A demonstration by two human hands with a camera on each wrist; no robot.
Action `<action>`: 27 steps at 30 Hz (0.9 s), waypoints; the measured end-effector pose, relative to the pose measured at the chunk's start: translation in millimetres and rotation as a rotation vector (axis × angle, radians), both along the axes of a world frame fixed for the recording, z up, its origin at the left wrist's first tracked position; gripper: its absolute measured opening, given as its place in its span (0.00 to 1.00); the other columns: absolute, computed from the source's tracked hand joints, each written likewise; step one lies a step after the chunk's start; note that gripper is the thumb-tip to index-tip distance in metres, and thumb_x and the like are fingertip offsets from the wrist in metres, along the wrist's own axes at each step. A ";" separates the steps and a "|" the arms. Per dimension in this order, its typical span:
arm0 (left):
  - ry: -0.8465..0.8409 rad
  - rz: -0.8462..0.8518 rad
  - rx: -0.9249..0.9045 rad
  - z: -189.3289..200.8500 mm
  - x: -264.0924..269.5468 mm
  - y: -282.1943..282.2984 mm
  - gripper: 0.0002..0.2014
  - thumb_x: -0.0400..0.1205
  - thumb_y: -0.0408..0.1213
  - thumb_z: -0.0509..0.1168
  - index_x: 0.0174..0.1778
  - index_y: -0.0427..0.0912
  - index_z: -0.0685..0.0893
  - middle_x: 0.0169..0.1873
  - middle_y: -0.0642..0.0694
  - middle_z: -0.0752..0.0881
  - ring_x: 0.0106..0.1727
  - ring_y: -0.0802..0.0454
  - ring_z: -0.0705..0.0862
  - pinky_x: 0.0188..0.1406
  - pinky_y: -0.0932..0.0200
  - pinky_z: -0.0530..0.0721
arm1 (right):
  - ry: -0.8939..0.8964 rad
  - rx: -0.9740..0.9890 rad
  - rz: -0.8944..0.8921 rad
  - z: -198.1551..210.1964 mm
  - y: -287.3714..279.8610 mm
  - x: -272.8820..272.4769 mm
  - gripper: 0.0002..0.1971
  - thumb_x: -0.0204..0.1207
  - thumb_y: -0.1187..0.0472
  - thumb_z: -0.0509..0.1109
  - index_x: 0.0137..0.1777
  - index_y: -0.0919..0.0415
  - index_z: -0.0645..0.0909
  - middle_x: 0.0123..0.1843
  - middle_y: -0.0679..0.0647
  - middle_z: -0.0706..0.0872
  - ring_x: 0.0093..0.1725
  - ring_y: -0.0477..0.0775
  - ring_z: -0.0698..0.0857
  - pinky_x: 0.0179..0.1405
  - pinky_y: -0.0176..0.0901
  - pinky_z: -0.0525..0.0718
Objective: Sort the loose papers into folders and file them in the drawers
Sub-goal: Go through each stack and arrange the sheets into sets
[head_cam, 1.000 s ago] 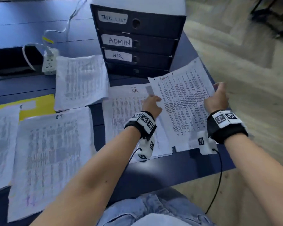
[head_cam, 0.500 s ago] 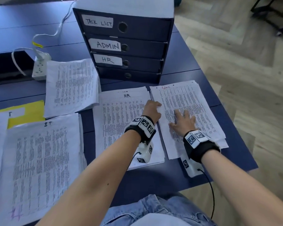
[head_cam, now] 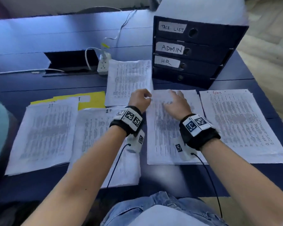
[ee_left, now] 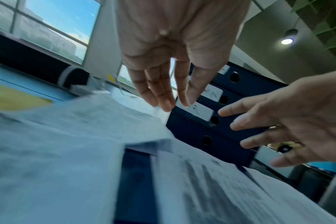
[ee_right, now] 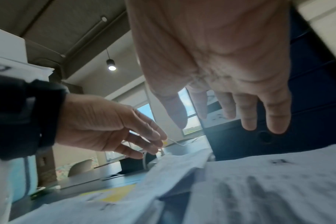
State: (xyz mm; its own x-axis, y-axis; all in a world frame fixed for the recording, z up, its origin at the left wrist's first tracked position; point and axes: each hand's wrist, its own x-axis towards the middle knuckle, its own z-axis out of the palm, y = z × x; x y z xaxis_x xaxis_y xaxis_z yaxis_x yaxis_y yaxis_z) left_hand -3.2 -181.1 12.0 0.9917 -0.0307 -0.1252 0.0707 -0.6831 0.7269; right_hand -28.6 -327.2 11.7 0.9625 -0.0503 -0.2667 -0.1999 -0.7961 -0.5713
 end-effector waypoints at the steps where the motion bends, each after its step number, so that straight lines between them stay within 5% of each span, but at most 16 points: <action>1: 0.006 0.019 0.022 2.1 -1.6 22.7 0.10 0.79 0.29 0.63 0.54 0.35 0.85 0.54 0.40 0.86 0.55 0.48 0.83 0.57 0.60 0.79 | -0.023 0.029 0.027 2.2 19.3 0.4 0.30 0.79 0.58 0.60 0.80 0.53 0.58 0.82 0.57 0.55 0.78 0.61 0.61 0.75 0.57 0.64; 7: 0.075 0.110 0.181 -2.5 -15.3 142.0 0.11 0.78 0.29 0.63 0.53 0.34 0.86 0.53 0.38 0.87 0.58 0.42 0.82 0.56 0.58 0.78 | -0.008 0.078 0.206 0.6 120.1 -9.0 0.30 0.78 0.61 0.62 0.80 0.56 0.60 0.81 0.59 0.58 0.79 0.61 0.61 0.76 0.55 0.64; 11: 0.147 0.108 0.323 -20.0 -24.2 193.5 0.16 0.78 0.30 0.61 0.61 0.38 0.82 0.65 0.38 0.79 0.68 0.42 0.75 0.68 0.52 0.74 | 0.024 0.019 0.302 -15.9 172.4 -26.3 0.30 0.77 0.61 0.64 0.79 0.57 0.61 0.79 0.59 0.61 0.76 0.62 0.66 0.74 0.59 0.67; 19: 0.237 -0.123 0.570 -42.7 -38.5 234.1 0.33 0.75 0.52 0.69 0.74 0.44 0.69 0.71 0.42 0.69 0.73 0.43 0.66 0.71 0.43 0.69 | 0.090 -0.248 0.403 -47.4 223.1 -52.1 0.37 0.71 0.50 0.73 0.78 0.52 0.60 0.77 0.56 0.64 0.75 0.61 0.65 0.70 0.59 0.70; 23: 0.233 -0.182 0.605 -51.3 -37.9 240.2 0.42 0.71 0.55 0.72 0.77 0.47 0.62 0.73 0.43 0.65 0.75 0.41 0.62 0.71 0.42 0.66 | 0.062 -0.340 0.410 -51.8 226.4 -57.9 0.41 0.68 0.45 0.76 0.78 0.51 0.59 0.78 0.54 0.64 0.76 0.60 0.63 0.72 0.58 0.66; 27: 0.219 -0.219 0.587 -50.3 -30.9 241.6 0.40 0.69 0.53 0.74 0.74 0.45 0.66 0.71 0.41 0.66 0.73 0.41 0.63 0.71 0.40 0.66 | 0.034 -0.344 0.387 -51.9 227.6 -60.4 0.42 0.68 0.45 0.75 0.78 0.50 0.59 0.78 0.53 0.64 0.77 0.57 0.62 0.73 0.57 0.64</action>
State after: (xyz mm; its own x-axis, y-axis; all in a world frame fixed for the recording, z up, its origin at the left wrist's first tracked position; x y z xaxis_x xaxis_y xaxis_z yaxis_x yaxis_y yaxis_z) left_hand -34.1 60.6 -38.3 0.9201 -0.0940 -0.3802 -0.0114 -0.9768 0.2139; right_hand -89.0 -99.7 -40.2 0.9189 0.2179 -0.3288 0.1329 -0.9559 -0.2620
